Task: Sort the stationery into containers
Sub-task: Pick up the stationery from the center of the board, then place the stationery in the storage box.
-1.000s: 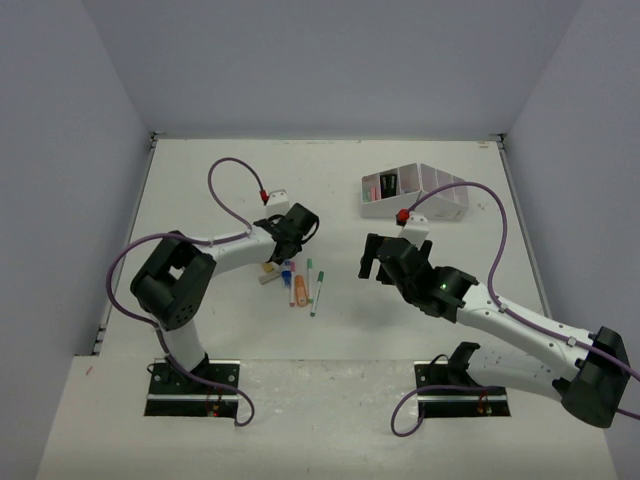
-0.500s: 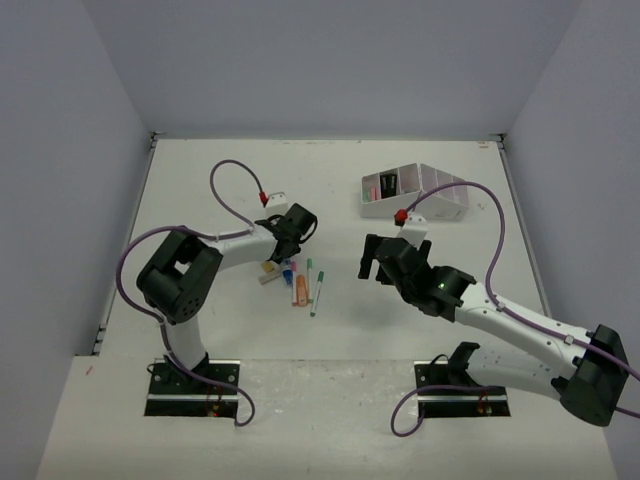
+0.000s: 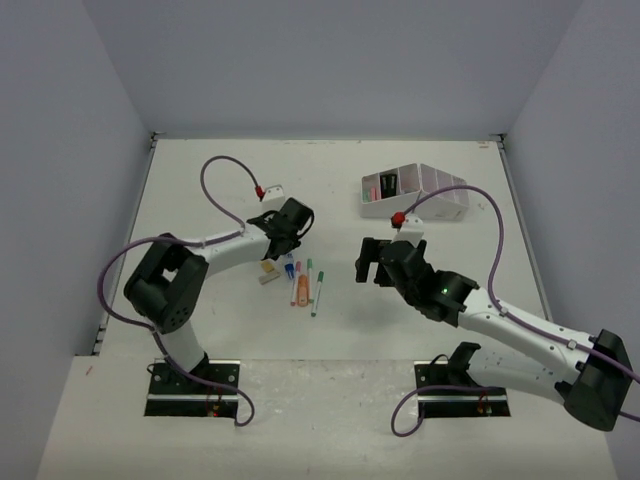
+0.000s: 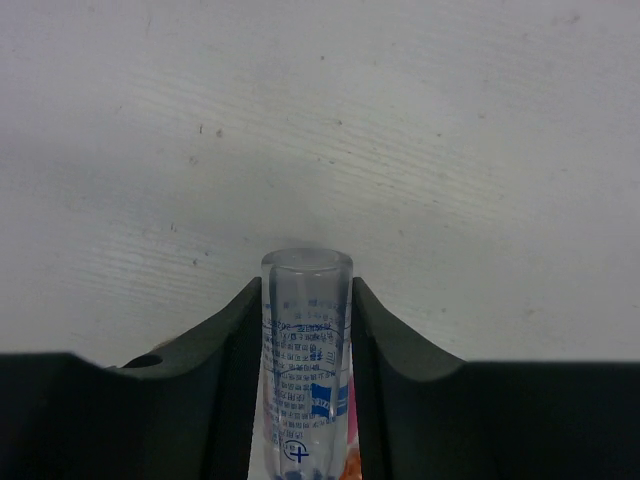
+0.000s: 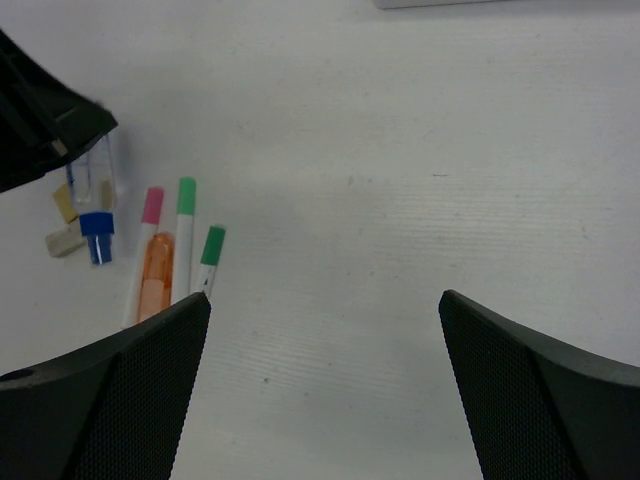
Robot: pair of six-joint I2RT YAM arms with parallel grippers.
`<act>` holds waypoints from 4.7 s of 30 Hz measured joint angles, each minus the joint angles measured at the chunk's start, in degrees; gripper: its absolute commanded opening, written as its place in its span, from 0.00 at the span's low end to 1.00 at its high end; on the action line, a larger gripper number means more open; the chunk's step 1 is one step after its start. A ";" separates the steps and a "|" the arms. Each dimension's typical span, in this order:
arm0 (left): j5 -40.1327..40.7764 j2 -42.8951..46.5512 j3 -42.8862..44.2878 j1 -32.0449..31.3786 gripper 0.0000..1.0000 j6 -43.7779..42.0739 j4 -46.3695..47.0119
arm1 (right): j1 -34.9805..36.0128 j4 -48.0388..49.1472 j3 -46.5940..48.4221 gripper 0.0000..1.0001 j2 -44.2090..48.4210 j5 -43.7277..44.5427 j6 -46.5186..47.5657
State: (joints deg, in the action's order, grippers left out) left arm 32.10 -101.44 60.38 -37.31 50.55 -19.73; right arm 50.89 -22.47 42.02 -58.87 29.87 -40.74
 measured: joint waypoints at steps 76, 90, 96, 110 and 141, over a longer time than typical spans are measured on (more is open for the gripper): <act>-20.28 22.59 -13.25 -16.77 0.96 17.48 43.55 | -2.66 -6.38 3.64 0.00 18.71 -21.32 12.85; -23.59 27.17 -12.58 -13.38 1.00 -12.97 29.32 | -3.45 -8.94 9.28 0.00 14.02 -26.89 18.37; -24.28 33.11 -15.19 -11.07 1.00 -15.28 28.72 | -4.06 -9.95 9.68 0.00 13.83 -24.80 17.93; -15.27 43.79 -15.02 -11.13 1.00 -15.52 10.74 | -31.23 -15.80 30.93 0.00 -3.75 -12.73 16.86; -14.43 50.15 -18.19 -11.13 1.00 -15.76 1.42 | -43.98 -20.92 56.69 0.14 -44.36 -18.66 19.78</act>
State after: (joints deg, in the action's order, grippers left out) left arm 17.66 -51.29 42.19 -48.45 34.79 -18.31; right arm 6.91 -43.39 98.70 -103.23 11.22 -20.96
